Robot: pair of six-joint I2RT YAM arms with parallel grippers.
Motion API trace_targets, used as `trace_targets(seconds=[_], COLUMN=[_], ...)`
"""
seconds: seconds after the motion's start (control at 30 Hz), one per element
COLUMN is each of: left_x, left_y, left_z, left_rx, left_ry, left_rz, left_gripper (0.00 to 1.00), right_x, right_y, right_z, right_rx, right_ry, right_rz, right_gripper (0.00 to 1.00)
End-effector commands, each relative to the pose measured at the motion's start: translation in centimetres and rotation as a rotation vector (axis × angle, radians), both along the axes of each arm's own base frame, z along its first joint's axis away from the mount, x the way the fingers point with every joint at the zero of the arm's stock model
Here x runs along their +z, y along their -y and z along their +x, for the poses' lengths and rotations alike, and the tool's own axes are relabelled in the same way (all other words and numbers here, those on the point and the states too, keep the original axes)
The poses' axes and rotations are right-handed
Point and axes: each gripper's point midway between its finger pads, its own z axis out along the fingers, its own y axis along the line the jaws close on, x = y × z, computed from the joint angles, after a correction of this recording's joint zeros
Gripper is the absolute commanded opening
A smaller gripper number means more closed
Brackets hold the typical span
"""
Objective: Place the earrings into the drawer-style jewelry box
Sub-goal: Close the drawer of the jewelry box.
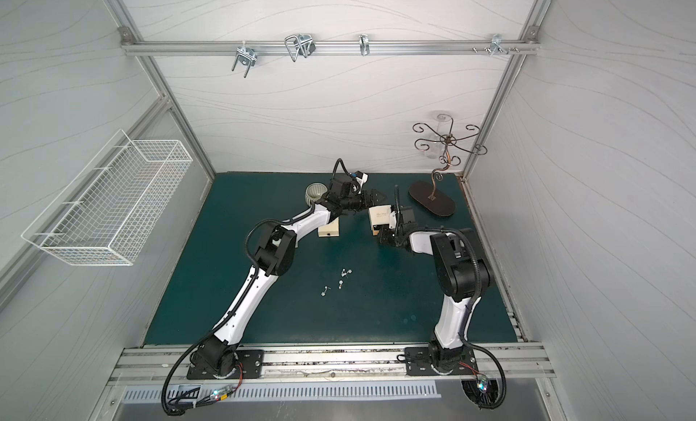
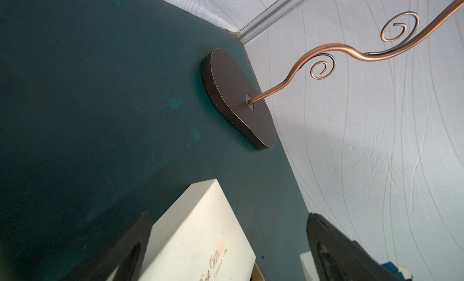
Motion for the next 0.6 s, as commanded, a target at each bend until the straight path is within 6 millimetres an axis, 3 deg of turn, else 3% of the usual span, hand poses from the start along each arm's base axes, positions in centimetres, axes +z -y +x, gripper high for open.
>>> trace_targets(seconds=[0.0, 0.57], left_x=[0.0, 0.0], left_y=[1.3, 1.4], left_z=[-0.7, -0.8], left_rx=[-0.043, -0.049], left_ry=[0.002, 0.006], left_rz=[-0.028, -0.030], left_gripper=[0.99, 0.99], right_x=[0.2, -0.3], right_y=[0.0, -0.5], right_z=[0.9, 2.2], right_rx=[-0.010, 0.002], right_ry=[0.000, -0.005], right_rz=[0.018, 0.025], right_gripper=[0.14, 0.14])
